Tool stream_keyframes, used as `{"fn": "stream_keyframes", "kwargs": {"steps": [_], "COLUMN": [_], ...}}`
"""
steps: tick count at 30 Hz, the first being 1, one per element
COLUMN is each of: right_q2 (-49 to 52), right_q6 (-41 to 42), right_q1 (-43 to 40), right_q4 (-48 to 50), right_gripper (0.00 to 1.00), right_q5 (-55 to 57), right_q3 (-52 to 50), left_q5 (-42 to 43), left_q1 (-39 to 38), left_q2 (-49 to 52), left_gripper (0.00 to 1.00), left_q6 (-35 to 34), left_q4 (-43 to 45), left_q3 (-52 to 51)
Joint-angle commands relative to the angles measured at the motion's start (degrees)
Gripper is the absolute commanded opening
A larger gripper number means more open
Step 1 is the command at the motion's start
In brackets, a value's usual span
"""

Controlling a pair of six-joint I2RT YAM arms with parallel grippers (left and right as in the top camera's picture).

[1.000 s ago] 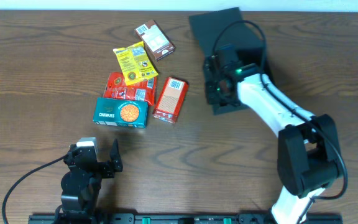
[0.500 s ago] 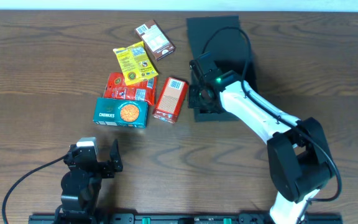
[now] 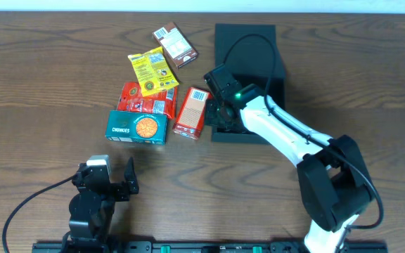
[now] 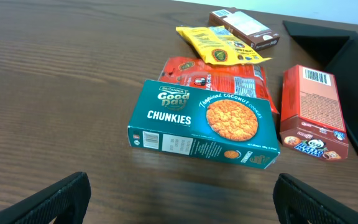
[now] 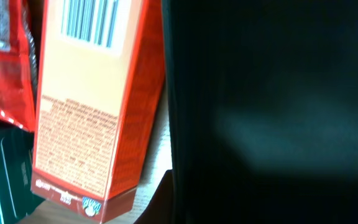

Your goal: Pack container

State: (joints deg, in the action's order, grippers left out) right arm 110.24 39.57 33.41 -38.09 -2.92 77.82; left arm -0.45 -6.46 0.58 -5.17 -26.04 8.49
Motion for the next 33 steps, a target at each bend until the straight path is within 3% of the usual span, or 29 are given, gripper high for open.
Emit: {"fn": "stream_keyframes", "kwargs": {"steps": [1, 2, 5, 8, 12, 17, 20, 24, 33], "right_q2": [0.57, 0.57, 0.55, 0.07, -1.95, -6.71, -10.91, -17.84, -30.69], "right_q6": [-1.4, -1.99, -4.13, -6.54, -10.49, -18.88, -22.18, -22.91, -27.06], "right_q1": [1.49, 1.51, 1.44, 1.36, 1.31, 1.07, -0.13, -4.17, -15.47], "right_q4": [0.09, -0.37, -1.84, -2.93, -4.92, -7.1, -8.24, -7.72, -8.9], "right_gripper": [0.22, 0.49, 0.81, 0.99, 0.99, 0.99, 0.99, 0.99, 0.99], "right_q5": [-3.58, -3.61, -3.58, -3.58, -3.54, -3.3, -1.68, 1.97, 3.17], "right_q3": [0.85, 0.85, 0.87, 1.05, 3.34, 8.76, 12.46, 15.15, 15.21], "left_q5": [-0.96, -0.98, -1.03, -1.99, -1.46, 2.71, 6.82, 15.69, 18.29], "left_q1": [0.09, 0.09, 0.09, 0.11, 0.07, 0.07, 0.07, 0.07, 0.07], "left_q2": [-0.31, -0.31, -0.31, -0.31, -0.33, -0.33, -0.31, -0.31, -0.31], "left_gripper": [0.95, 0.95, 0.95, 0.95, 0.95, 0.95, 0.96, 0.95, 0.95], "left_q6": [-0.24, -0.24, -0.22, -0.17, -0.26, -7.5, -8.41, -8.61, -16.72], "left_q4": [-0.07, -0.07, -0.07, 0.7, 3.63, 11.45, 15.28, 18.49, 19.82], "left_q3": [-1.05, -1.05, -1.05, -1.05, -1.05, -1.03, -0.81, -0.83, -0.83]}}
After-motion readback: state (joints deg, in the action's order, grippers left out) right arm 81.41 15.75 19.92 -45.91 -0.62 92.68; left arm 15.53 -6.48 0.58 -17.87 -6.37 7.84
